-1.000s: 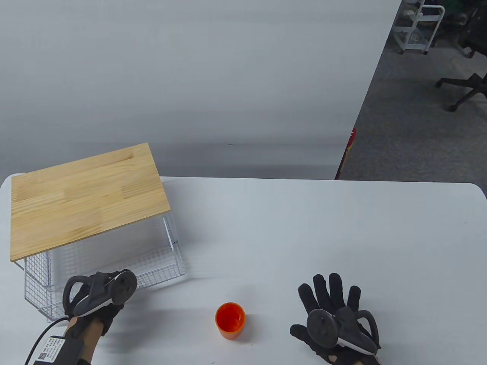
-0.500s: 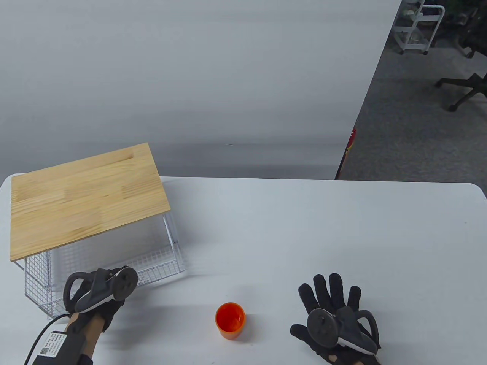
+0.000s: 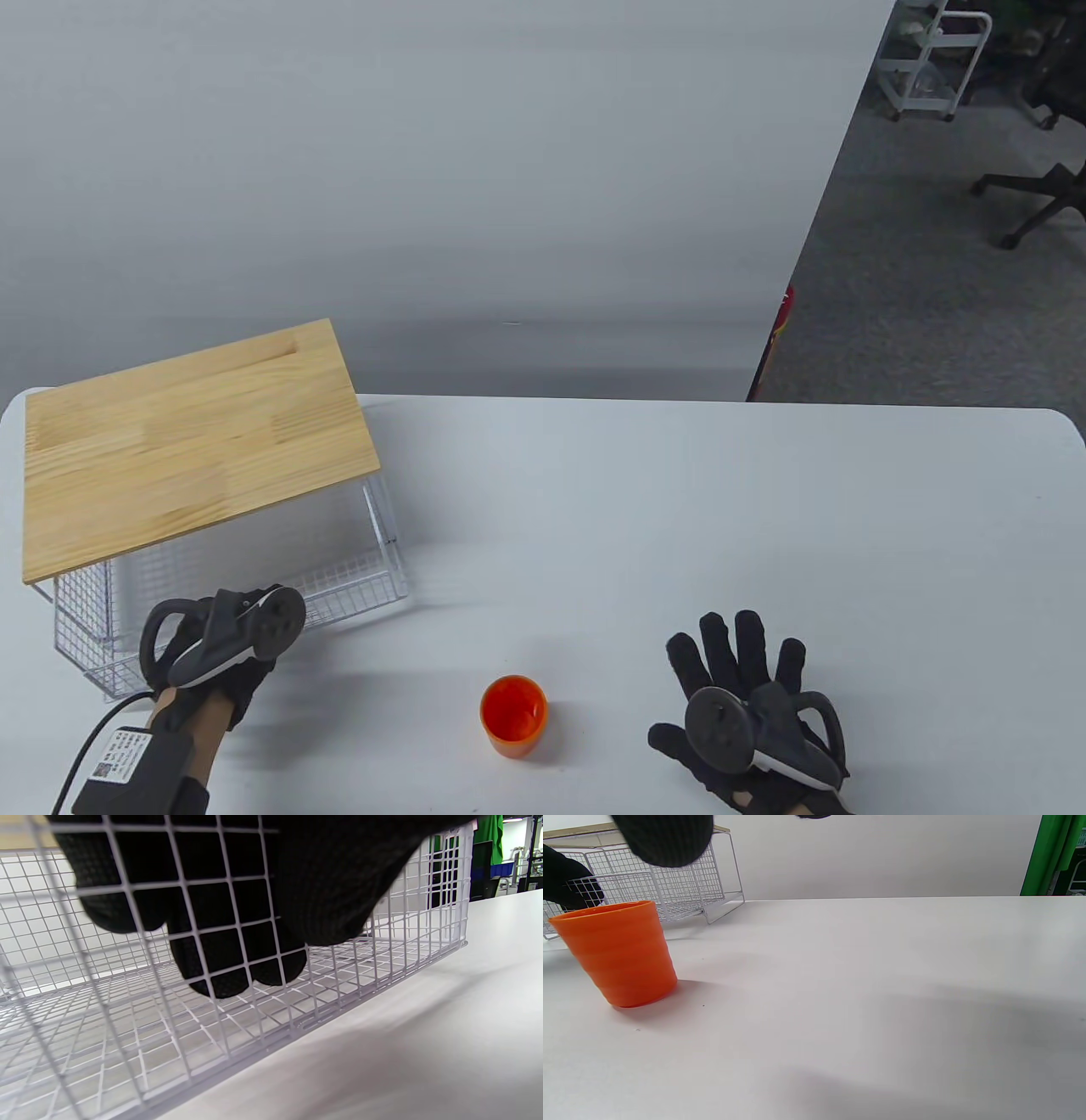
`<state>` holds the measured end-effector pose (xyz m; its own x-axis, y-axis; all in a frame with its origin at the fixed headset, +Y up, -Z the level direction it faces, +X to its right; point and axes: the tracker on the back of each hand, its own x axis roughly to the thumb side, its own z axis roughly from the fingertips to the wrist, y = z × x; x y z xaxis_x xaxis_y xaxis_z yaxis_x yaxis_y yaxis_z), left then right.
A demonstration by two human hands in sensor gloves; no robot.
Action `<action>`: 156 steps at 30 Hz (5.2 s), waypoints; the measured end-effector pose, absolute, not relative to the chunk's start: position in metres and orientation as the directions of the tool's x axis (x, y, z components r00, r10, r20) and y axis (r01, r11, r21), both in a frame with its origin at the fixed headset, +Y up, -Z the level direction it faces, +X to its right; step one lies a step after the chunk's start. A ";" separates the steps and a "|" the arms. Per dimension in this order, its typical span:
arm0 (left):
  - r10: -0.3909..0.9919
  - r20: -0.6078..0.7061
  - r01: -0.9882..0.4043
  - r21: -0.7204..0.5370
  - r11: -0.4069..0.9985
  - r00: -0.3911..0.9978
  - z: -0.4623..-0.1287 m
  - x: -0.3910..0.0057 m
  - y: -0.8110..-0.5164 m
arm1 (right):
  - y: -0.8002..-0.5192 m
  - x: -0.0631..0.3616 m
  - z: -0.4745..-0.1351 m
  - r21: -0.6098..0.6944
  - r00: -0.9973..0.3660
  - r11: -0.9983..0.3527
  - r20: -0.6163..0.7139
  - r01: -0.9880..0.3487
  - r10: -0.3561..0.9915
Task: Take the cup out of the mesh sliding drawer
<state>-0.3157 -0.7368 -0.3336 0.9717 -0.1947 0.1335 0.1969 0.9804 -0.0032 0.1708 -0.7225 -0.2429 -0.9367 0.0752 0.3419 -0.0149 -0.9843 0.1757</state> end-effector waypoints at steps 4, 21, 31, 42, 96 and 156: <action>-0.197 0.130 0.199 -0.003 0.980 0.972 -0.336 -0.316 -0.736 | -0.723 0.171 -0.244 0.180 -0.938 -0.984 0.339 -0.016 0.077; -0.200 0.087 0.200 0.002 0.980 0.976 -0.346 -0.318 -0.737 | -0.723 0.172 -0.244 0.185 -0.937 -0.983 0.339 -0.016 0.079; -0.200 0.064 0.200 -0.001 0.980 0.978 -0.352 -0.320 -0.737 | -0.723 0.172 -0.244 0.188 -0.939 -0.982 0.335 -0.015 0.079; -0.223 0.014 0.223 0.024 0.975 0.975 -0.358 -0.320 -0.740 | -0.723 0.173 -0.245 0.189 -0.940 -0.982 0.331 -0.016 0.079; -0.240 -0.120 0.245 0.033 0.969 0.963 -0.397 -0.330 -0.748 | -0.724 0.176 -0.247 0.198 -0.947 -0.980 0.310 -0.018 0.081; 0.056 0.473 0.039 -0.189 0.981 0.880 -0.259 -0.236 -0.711 | -0.723 0.167 -0.239 0.135 -0.919 -0.990 0.385 -0.034 0.084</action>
<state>-0.2358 -0.7108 -0.2593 0.8795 0.0555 0.4726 0.0394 0.9812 -0.1887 0.1669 -0.7226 -0.2389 -0.9192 0.0836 0.3849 -0.0337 -0.9903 0.1346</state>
